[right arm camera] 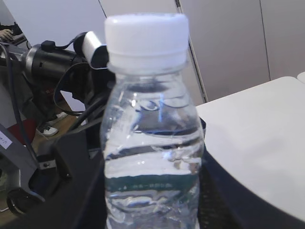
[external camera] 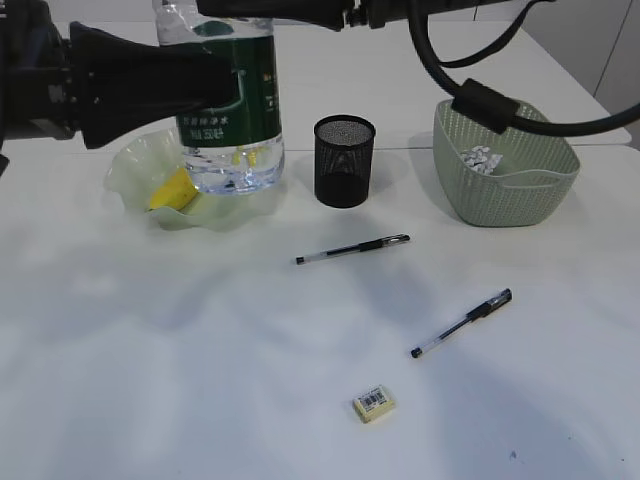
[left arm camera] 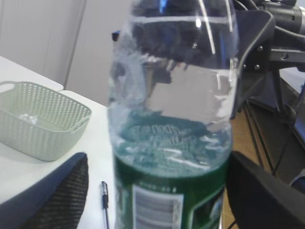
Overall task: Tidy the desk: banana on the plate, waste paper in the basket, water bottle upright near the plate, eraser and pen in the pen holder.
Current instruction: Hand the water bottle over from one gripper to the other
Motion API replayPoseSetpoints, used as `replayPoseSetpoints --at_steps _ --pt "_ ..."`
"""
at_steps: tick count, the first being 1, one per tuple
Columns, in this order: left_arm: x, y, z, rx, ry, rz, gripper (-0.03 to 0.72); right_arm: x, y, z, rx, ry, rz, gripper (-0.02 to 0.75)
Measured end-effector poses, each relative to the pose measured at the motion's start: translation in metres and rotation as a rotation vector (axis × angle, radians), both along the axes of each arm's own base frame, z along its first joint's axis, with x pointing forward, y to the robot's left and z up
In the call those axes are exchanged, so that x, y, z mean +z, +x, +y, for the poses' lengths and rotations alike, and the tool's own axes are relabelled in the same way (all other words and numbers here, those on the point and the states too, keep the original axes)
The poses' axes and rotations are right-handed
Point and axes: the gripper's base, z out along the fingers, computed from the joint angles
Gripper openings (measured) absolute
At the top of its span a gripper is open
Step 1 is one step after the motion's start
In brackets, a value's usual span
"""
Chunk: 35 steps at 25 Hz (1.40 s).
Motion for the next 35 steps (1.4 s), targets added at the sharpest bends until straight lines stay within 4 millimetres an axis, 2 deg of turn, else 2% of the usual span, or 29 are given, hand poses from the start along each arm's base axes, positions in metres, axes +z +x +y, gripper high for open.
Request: replayPoseSetpoints --at_steps 4,15,28,35 --pt "0.000 -0.004 -0.009 -0.030 0.003 0.001 0.640 0.000 0.000 0.000 0.003 0.003 0.001 0.358" --pt "0.015 0.001 -0.011 -0.031 -0.013 -0.031 0.629 0.001 -0.001 0.001 0.003 0.015 0.007 0.358" --pt "0.013 0.001 -0.023 -0.015 0.020 -0.023 0.610 0.002 -0.001 0.002 0.002 0.020 0.011 0.358" --pt "0.013 0.001 -0.023 -0.005 0.026 -0.023 0.552 0.002 -0.001 0.002 0.006 0.020 0.011 0.358"
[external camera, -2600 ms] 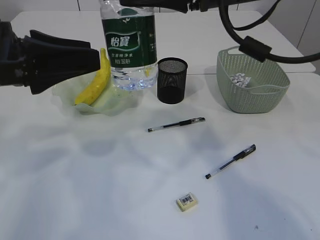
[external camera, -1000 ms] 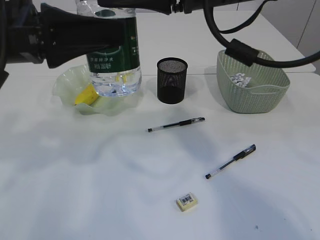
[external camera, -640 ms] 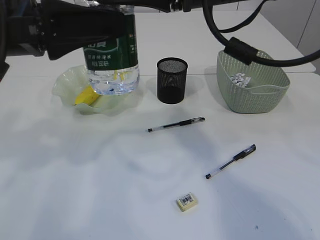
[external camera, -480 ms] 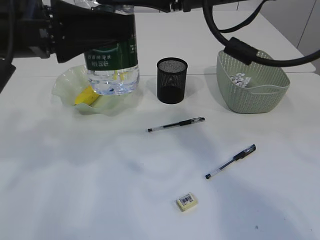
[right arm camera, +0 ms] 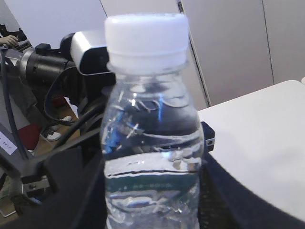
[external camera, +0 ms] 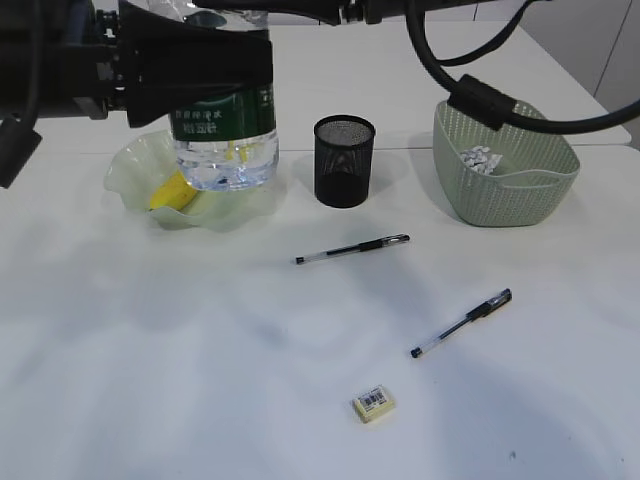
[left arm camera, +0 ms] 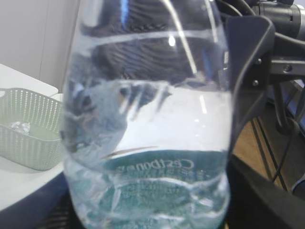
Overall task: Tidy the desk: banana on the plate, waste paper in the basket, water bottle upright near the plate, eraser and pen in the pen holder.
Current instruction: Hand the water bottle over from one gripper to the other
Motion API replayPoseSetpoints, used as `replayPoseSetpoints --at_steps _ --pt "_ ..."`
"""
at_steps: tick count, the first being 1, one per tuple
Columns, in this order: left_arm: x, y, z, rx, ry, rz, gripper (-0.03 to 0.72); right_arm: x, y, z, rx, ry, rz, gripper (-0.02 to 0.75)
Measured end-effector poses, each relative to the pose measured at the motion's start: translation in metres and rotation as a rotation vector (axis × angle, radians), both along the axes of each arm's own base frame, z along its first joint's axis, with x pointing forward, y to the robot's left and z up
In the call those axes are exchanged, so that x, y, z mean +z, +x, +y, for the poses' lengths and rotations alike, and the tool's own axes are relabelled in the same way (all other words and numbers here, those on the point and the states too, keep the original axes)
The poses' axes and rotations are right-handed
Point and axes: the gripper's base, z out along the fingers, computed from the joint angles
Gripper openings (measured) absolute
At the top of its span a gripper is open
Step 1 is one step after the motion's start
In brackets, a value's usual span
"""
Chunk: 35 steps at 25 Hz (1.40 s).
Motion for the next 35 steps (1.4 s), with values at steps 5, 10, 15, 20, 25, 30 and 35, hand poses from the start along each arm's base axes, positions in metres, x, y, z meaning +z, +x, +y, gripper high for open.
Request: replayPoseSetpoints --at_steps 5,10,15,20,25,30,35 --pt "-0.0002 0.0003 0.0001 0.004 0.000 0.006 0.480 0.0000 -0.0001 0.0000 0.001 0.000 0.000 0.358" --pt "-0.0002 0.0004 0.0001 0.005 0.000 0.007 0.440 0.0000 -0.0001 0.0000 0.001 0.000 -0.003 0.358" --pt "-0.0003 0.0005 0.0002 0.006 0.000 0.007 0.419 0.0000 -0.0001 0.0000 0.001 0.000 -0.003 0.358" --pt "-0.0003 0.0005 0.0002 0.006 0.000 0.007 0.419 0.0000 -0.0001 0.0000 0.001 0.000 -0.003 0.358" --pt "-0.0001 0.0002 0.0001 0.003 -0.003 0.013 0.416 0.0000 -0.0001 0.0000 -0.001 0.001 0.013 0.358" --pt "-0.0001 0.0002 0.0001 0.004 -0.004 0.015 0.412 0.0000 -0.0001 0.0000 -0.001 0.001 0.018 0.358" --pt "-0.0001 0.0002 0.0001 0.003 -0.005 0.015 0.412 0.0000 -0.0001 0.0000 -0.001 0.001 0.018 0.358"
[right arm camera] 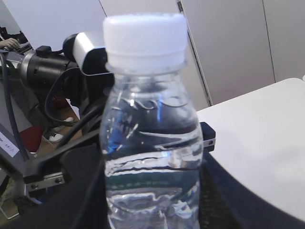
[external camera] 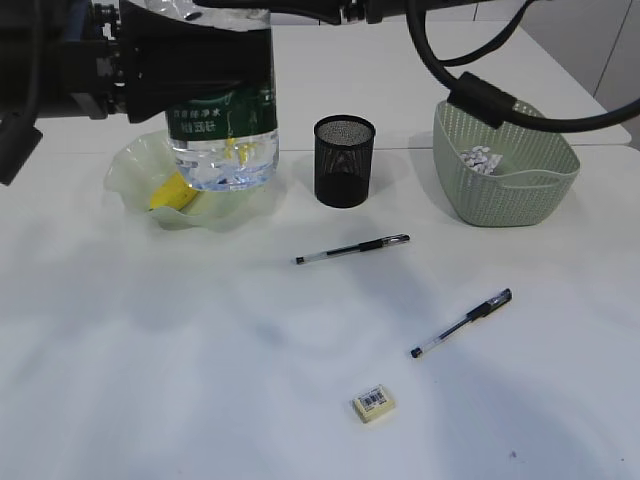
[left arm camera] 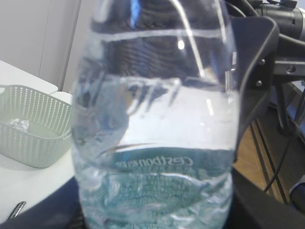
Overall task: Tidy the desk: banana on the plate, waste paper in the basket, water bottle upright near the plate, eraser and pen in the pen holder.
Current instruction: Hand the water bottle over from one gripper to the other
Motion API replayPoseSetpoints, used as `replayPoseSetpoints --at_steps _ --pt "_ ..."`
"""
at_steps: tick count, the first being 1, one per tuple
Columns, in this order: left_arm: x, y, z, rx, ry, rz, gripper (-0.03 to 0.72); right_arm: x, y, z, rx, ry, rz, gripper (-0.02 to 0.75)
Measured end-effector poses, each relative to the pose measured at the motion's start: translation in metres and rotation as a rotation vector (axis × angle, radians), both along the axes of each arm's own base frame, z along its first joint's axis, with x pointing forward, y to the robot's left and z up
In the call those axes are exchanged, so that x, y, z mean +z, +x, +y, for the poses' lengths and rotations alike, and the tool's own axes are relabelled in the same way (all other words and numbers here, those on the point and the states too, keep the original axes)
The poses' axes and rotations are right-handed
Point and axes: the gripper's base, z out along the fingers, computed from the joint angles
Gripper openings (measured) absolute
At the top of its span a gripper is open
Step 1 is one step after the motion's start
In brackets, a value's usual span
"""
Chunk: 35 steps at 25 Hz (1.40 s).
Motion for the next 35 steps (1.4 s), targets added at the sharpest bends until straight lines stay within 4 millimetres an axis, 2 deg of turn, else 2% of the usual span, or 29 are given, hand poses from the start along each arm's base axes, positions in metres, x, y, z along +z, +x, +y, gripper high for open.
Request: replayPoseSetpoints --at_steps 15,26,35 --pt "0.0001 0.0001 0.0000 0.001 -0.002 0.002 0.409 -0.0001 0.0000 0.0000 0.000 -0.002 0.001 0.371" --pt "-0.0006 0.0001 -0.0002 -0.004 -0.001 0.005 0.389 -0.0001 -0.0007 -0.0003 -0.008 -0.007 0.071 0.506" --pt "-0.0026 -0.0002 -0.0004 -0.013 0.020 -0.006 0.388 0.0004 -0.0005 -0.0003 -0.017 -0.005 0.133 0.566"
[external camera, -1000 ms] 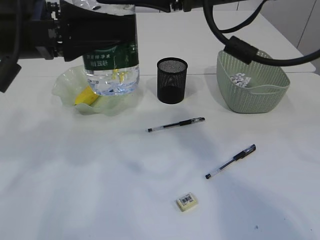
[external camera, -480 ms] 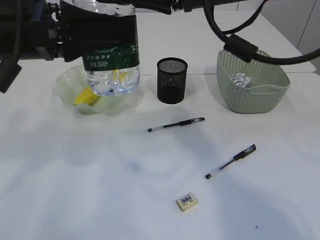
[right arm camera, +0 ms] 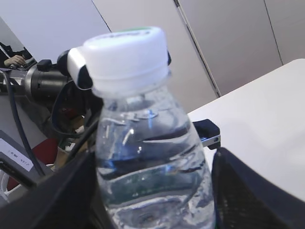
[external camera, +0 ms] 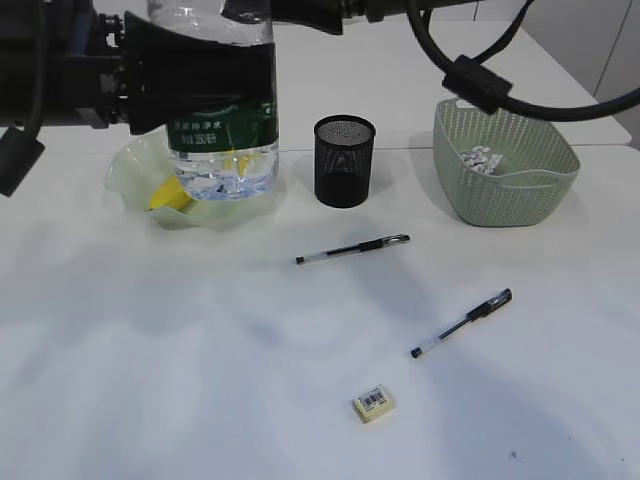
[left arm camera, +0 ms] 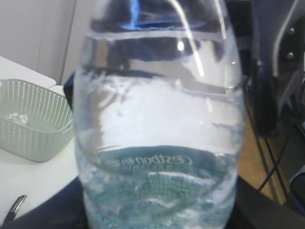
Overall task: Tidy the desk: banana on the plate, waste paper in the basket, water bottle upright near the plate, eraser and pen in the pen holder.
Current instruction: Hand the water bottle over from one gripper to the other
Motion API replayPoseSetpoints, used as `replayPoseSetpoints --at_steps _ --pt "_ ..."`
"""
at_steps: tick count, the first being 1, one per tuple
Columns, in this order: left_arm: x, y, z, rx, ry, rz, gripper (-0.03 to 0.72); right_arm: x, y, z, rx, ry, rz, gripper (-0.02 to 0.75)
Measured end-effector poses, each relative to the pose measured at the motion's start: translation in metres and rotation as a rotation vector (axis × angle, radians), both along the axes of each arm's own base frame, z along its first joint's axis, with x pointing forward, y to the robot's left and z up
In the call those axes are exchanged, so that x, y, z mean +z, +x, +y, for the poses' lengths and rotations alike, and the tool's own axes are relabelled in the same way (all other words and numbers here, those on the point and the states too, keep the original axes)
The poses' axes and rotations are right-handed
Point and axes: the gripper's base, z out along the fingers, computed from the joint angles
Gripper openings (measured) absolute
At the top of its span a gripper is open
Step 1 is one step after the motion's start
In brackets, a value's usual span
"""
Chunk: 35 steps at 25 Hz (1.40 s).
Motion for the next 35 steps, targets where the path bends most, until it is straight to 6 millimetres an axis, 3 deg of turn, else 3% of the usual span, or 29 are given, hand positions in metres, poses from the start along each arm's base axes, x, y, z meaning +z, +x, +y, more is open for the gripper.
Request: replayPoseSetpoints --at_steps 6,35 --pt "-0.0005 -0.0002 0.0000 -0.003 0.007 -0.003 0.387 0.0013 -0.0014 -0.0005 -0.004 -0.006 0.030 0.596" --pt "-0.0028 0.0021 0.0006 0.018 0.025 -0.002 0.387 0.0026 -0.0017 -0.0019 -0.011 -0.085 0.076 0.599"
